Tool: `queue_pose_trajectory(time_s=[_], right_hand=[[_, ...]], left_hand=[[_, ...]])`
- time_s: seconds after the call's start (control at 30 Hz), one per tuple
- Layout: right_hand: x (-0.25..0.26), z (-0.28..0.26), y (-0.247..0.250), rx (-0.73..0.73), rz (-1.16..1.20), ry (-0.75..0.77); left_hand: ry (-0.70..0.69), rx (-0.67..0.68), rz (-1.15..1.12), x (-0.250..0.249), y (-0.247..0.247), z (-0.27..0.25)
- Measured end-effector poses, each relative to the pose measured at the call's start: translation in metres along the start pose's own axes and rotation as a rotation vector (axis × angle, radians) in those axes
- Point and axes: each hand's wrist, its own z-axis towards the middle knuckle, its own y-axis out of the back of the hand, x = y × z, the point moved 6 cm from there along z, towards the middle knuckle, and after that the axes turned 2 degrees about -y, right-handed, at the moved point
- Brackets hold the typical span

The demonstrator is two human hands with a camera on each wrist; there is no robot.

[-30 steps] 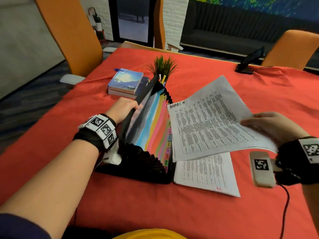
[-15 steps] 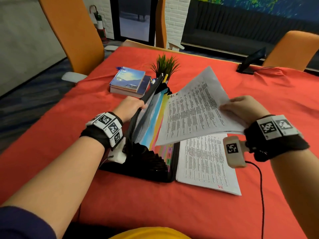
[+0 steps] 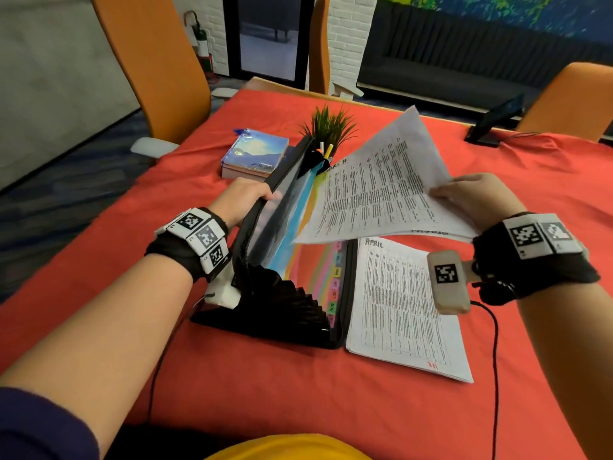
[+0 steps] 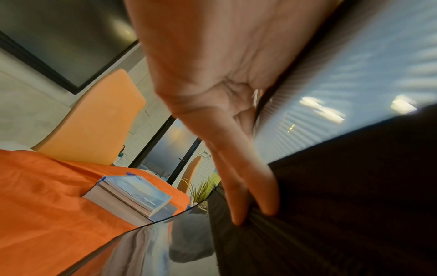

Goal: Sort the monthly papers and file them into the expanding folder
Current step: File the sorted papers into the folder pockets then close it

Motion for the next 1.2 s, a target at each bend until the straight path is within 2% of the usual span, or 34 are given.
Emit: queue_pose_trajectory(time_s=[0.1,0.27,0.43,0.57,0.63,0.8,0.97,1.1,1.2], right_hand=[[0.007,-0.003,0.001,0.003,-0.013,0.003],[0.021,-0.006,-0.003,-0.046,-0.096,0.095],[0.027,-0.006,-0.002,-0.073,-0.228,0.174],[0.046,-0.009,0.006,-0.092,-0.233,0.209],[0.062,-0.012,0.01,-0.1,-0.224,0.249],[0.089,-0.016,0.012,-0.057,-0.302,0.314],[0.105,-0.015,0.037,-0.103,-0.4,0.298],[0.13,-0.014,0.065,-0.126,-0.483,0.326],[0.148,-0.004,0.075,-0.091,-0.561,0.351]], left_hand=[[0.015,0.02,0.018,-0.002,-0.001,-0.002],[0.003,0.02,0.059,-0.008,0.0,-0.004],[-0.023,-0.062,-0.026,-0.014,0.015,-0.003],[-0.044,-0.17,-0.049,-0.025,0.028,-0.009],[-0.058,-0.192,0.009,-0.03,0.032,-0.009],[-0.06,-0.156,0.223,-0.034,0.029,-0.012],[-0.112,-0.138,0.213,-0.028,0.025,-0.017],[-0.198,-0.025,0.414,-0.038,0.02,-0.013],[-0.159,0.016,0.427,-0.042,0.015,-0.007]])
